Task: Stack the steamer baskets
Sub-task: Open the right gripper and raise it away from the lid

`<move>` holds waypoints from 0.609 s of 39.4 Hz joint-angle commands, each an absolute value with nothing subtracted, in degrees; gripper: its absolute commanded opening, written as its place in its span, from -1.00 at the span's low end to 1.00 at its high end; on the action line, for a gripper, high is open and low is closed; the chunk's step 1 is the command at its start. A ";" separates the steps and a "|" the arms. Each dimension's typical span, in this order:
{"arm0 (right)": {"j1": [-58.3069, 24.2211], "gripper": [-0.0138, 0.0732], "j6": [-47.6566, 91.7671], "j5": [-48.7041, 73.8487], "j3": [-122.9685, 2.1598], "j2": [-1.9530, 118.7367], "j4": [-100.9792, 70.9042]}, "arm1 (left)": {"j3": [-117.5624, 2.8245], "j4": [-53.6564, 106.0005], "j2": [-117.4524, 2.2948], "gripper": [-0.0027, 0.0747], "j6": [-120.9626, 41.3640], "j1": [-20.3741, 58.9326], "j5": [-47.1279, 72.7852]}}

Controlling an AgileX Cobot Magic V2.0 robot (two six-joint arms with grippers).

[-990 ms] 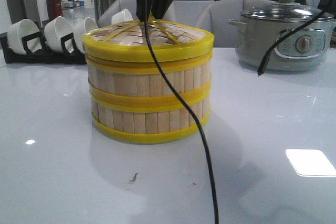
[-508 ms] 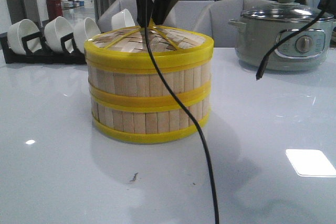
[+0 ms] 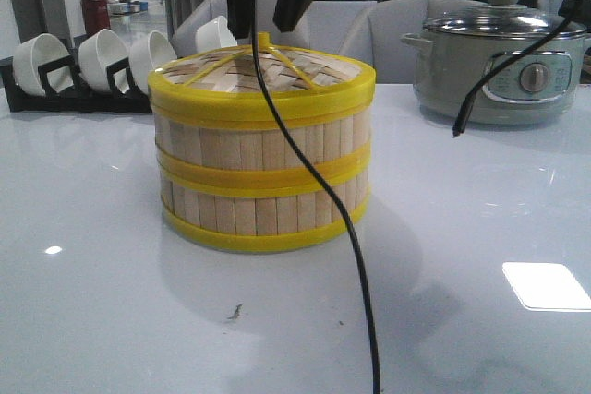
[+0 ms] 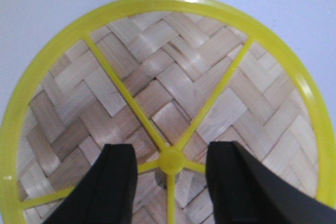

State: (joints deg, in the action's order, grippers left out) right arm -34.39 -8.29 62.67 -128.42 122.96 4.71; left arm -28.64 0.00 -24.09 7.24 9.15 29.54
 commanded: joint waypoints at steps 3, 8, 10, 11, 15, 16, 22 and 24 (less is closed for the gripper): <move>-34.21 0.30 -7.89 57.43 -130.44 114.77 7.12 | -30.17 0.00 -24.37 -0.71 7.57 9.08 25.20; -33.13 0.30 -7.89 53.93 -127.90 110.39 9.52 | -30.17 0.00 -24.37 -0.71 7.57 9.08 25.20; -32.33 0.30 -7.89 51.80 -125.53 107.95 9.89 | -30.17 0.00 -24.37 -0.71 7.57 9.08 25.20; -31.75 0.30 -7.89 50.43 -124.25 106.83 9.95 | -30.17 0.00 -24.37 -0.71 7.57 9.08 25.20; -29.24 0.30 -7.89 44.50 -116.01 100.35 9.95 | -30.17 0.00 -24.37 -0.71 7.57 9.08 25.20; -28.29 0.30 -7.89 43.14 -114.02 98.88 9.95 | -30.17 0.00 -24.37 -0.71 7.57 9.08 25.20; -21.47 0.30 -7.94 32.68 -97.90 87.50 9.95 | -30.17 0.00 -24.37 -0.71 7.57 9.08 25.20; -18.86 0.30 -7.94 30.10 -92.81 83.84 9.95 | -30.17 0.00 -24.37 -0.71 7.57 9.08 25.20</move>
